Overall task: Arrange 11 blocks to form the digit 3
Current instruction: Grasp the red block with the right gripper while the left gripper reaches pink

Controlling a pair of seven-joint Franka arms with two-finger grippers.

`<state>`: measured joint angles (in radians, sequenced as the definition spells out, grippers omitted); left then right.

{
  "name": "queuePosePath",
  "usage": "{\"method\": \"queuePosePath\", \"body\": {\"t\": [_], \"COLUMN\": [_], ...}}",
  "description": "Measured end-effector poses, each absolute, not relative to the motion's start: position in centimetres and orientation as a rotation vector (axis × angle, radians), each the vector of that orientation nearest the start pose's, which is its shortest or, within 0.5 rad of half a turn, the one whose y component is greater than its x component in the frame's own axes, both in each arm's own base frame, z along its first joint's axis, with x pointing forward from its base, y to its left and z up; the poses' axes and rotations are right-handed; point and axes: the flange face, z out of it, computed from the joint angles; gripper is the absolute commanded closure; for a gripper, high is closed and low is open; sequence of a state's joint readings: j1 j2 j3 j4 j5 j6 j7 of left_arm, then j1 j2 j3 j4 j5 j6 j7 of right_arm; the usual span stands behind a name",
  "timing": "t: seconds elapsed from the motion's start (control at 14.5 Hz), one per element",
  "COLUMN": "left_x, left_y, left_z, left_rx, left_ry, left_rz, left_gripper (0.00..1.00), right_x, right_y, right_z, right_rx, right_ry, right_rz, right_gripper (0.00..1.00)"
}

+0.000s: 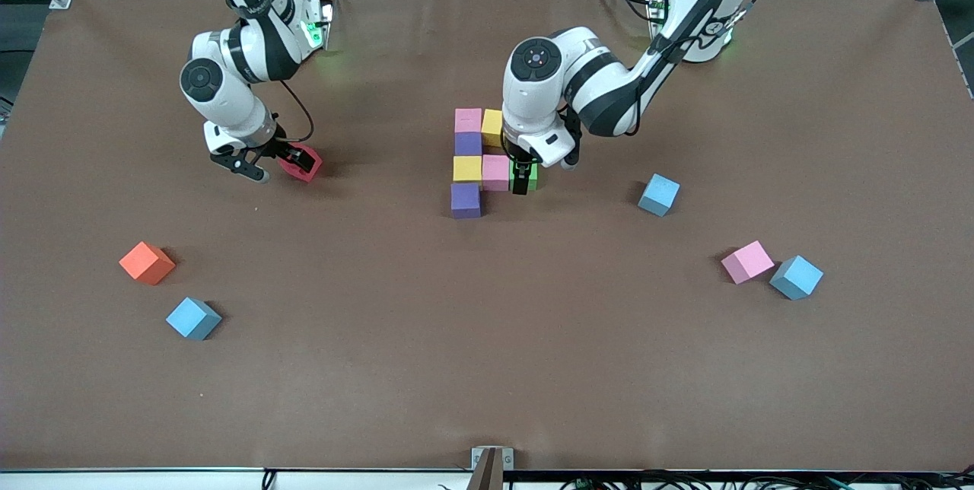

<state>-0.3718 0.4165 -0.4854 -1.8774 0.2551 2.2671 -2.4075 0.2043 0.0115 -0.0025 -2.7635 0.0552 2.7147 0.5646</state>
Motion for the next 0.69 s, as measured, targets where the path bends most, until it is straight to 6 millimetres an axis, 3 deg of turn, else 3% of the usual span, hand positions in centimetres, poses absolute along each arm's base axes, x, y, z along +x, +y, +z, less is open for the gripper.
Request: {"method": "queuePosePath", "body": {"t": [0.21,0.41,0.55,0.69], "left_x": [47.8,52.6,55.1,57.3], "left_y": [-43.9,-40.4,-37.6,-34.5], "left_z": [35.4,38.7,39.9,40.5], "left_rx": [-2.463,-2.575,-2.635,-2.701], "left_ry": [-1.999,-1.885,-1.807,-1.691], "left_rz": [-0.046,-0.076,-0.093,-0.104], "left_gripper": [0.0,0.0,0.0,0.0], "right_x": [37.0,36.9,36.9,36.8], "right_y": [7.8,8.0,8.0,8.3], "right_z": [20.5,20.4,20.3,20.3], "right_rx": [-3.082,-3.085,-3.086,-3.089], "right_ry": [0.63,0.622,0.618,0.609], "right_rz": [0.112,0.116,0.117,0.119], "right_gripper": [0.08,0.19,0.31,0.56]}}
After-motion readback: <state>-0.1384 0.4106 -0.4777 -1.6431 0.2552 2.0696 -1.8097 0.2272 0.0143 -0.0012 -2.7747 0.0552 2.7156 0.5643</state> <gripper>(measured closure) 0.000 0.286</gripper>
